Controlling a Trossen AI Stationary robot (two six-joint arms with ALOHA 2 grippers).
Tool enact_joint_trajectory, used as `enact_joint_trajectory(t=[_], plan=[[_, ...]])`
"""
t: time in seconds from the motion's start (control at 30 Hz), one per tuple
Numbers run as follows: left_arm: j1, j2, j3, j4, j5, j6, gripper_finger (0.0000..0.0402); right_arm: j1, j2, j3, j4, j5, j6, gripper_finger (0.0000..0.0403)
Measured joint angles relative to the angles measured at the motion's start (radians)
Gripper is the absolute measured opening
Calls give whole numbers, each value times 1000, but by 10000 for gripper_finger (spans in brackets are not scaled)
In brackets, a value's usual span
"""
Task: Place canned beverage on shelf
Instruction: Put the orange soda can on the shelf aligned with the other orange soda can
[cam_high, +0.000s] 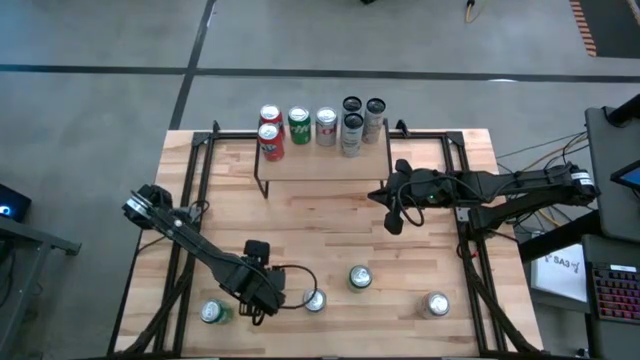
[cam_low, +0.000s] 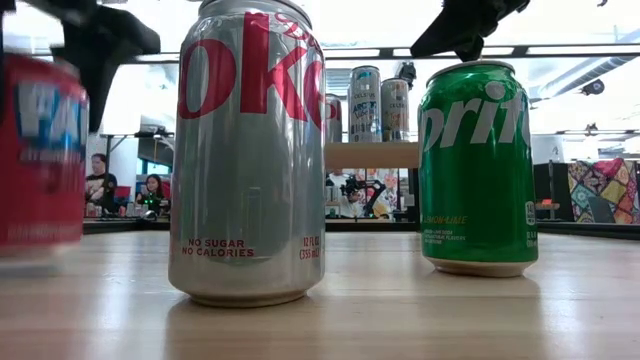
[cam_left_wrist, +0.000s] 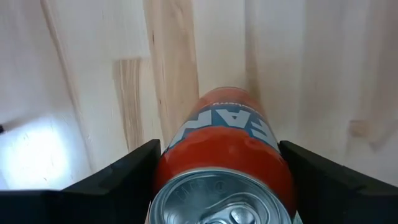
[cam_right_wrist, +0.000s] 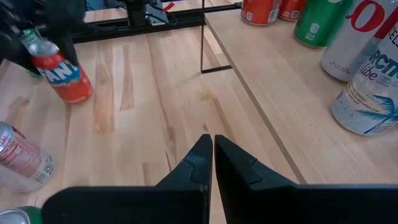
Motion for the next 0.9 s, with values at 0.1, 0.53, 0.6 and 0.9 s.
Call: enact_joint_trajectory(t=[0.1,0.53,0.6,0.9], plan=[[0,-40,27,-6,-15,5,285,0,7,0,1,-11,1,9],[23,-154,136,88,-268,343,285,2,131,0,255,-352,-49,9],[45,-159,139,133,-286,429,285,2,175,0,327,-368,-50,9],[145,-152,139,195,-289,680,285,4,349,98,365,-471,-62,11]])
